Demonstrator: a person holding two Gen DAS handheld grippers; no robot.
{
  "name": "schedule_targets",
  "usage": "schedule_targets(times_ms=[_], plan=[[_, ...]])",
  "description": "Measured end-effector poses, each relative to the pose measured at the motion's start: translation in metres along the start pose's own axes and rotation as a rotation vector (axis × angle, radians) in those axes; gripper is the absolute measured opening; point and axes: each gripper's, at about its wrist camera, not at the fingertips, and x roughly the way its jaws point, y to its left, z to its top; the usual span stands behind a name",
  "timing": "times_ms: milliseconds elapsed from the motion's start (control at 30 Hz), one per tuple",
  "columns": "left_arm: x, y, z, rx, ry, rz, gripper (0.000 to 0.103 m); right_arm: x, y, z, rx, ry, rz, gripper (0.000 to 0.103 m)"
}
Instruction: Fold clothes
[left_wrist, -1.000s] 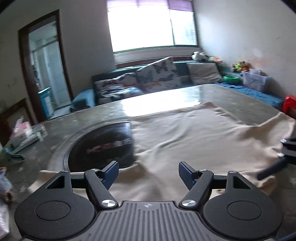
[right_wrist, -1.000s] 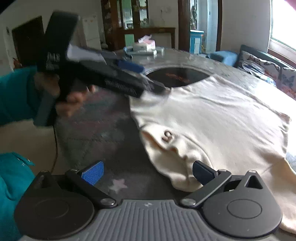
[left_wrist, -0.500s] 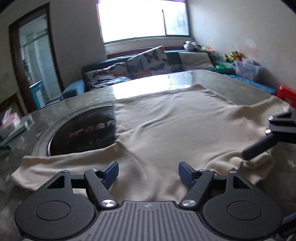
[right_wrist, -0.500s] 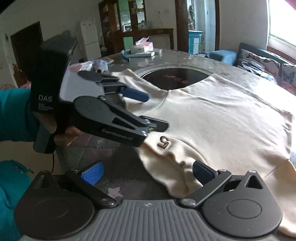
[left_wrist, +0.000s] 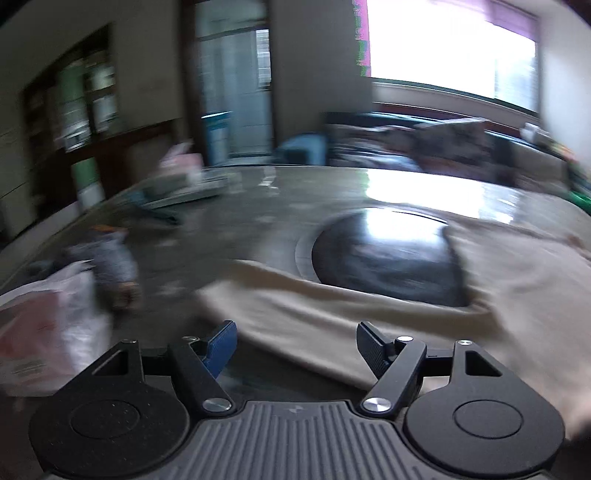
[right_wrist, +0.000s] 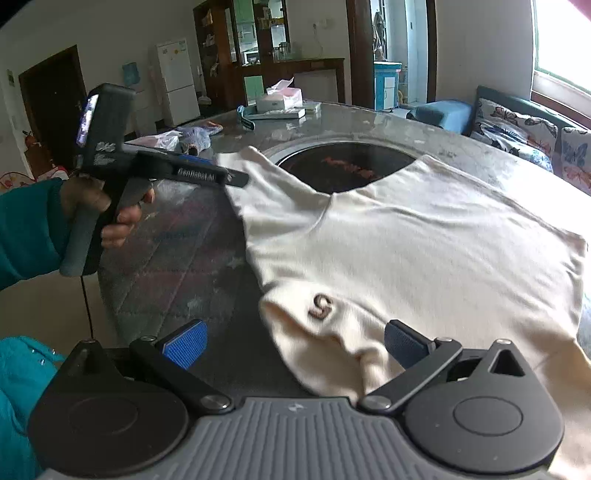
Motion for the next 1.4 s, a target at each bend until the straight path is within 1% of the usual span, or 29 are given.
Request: schedule_targets(times_ms=[67, 133, 300, 367, 400, 467, 500, 533, 567, 600, 667, 733, 800, 867, 967, 1100, 1233, 1267, 1333, 1400], plan=[[0.009, 0.014, 0.004, -0.033, -0.001, 0.056, 0.074, 0.003, 0.0, 0.002, 0.011, -0.001, -0.011, 0.103], [0.018, 0.025, 0.007, -0.06, 0.014, 0.081, 0.074, 0.005, -0.001, 0.005, 0.021, -0.003, -0.022, 0.103], [0.038, 0.045, 0.014, -0.13, 0.062, 0.088, 0.074, 0.011, -0.001, 0.01, 0.048, -0.006, -0.05, 0.103], [0.045, 0.052, 0.015, -0.174, 0.078, 0.083, 0.072, 0.012, 0.0, 0.012, 0.05, -0.012, -0.057, 0.103], [0.046, 0.053, 0.016, -0.185, 0.073, 0.083, 0.071, 0.012, 0.0, 0.013, 0.049, -0.016, -0.06, 0.103], [0.047, 0.052, 0.017, -0.184, 0.069, 0.085, 0.062, 0.012, 0.001, 0.014, 0.048, -0.023, -0.064, 0.103], [0.047, 0.052, 0.017, -0.182, 0.065, 0.085, 0.058, 0.012, 0.002, 0.014, 0.048, -0.027, -0.066, 0.103], [0.047, 0.052, 0.018, -0.181, 0.061, 0.084, 0.049, 0.011, 0.002, 0.015, 0.049, -0.03, -0.068, 0.103], [0.048, 0.052, 0.018, -0.19, 0.06, 0.071, 0.037, 0.011, 0.001, 0.015, 0.054, -0.033, -0.07, 0.103], [0.048, 0.053, 0.018, -0.198, 0.059, 0.058, 0.03, 0.011, 0.0, 0.015, 0.06, -0.038, -0.074, 0.103], [0.048, 0.054, 0.019, -0.219, 0.06, 0.029, 0.012, 0.01, -0.001, 0.016, 0.076, -0.047, -0.082, 0.103], [0.045, 0.052, 0.022, -0.233, 0.055, -0.004, 0.01, 0.007, -0.003, 0.015, 0.087, -0.059, -0.09, 0.103], [0.038, 0.047, 0.027, -0.237, 0.039, -0.044, 0.009, 0.003, -0.004, 0.015, 0.095, -0.071, -0.1, 0.102], [0.027, 0.038, 0.035, -0.239, 0.022, -0.107, 0.009, 0.0, -0.006, 0.015, 0.104, -0.084, -0.109, 0.102], [0.004, 0.016, 0.048, -0.205, -0.019, -0.204, 0.009, -0.005, -0.012, 0.012, 0.13, -0.101, -0.128, 0.102], [-0.03, -0.026, 0.066, -0.133, -0.074, -0.383, 0.009, -0.012, -0.023, 0.007, 0.188, -0.124, -0.161, 0.102], [-0.049, -0.072, 0.074, -0.069, -0.085, -0.537, 0.009, -0.023, -0.036, -0.002, 0.238, -0.151, -0.201, 0.102], [-0.054, -0.084, 0.075, -0.053, -0.086, -0.572, 0.009, -0.026, -0.039, -0.004, 0.249, -0.158, -0.209, 0.102], [-0.061, -0.107, 0.075, -0.027, -0.086, -0.62, 0.009, -0.031, -0.044, -0.008, 0.268, -0.168, -0.224, 0.102], [-0.062, -0.128, 0.071, -0.009, -0.07, -0.666, 0.009, -0.036, -0.05, -0.014, 0.292, -0.176, -0.241, 0.102]])
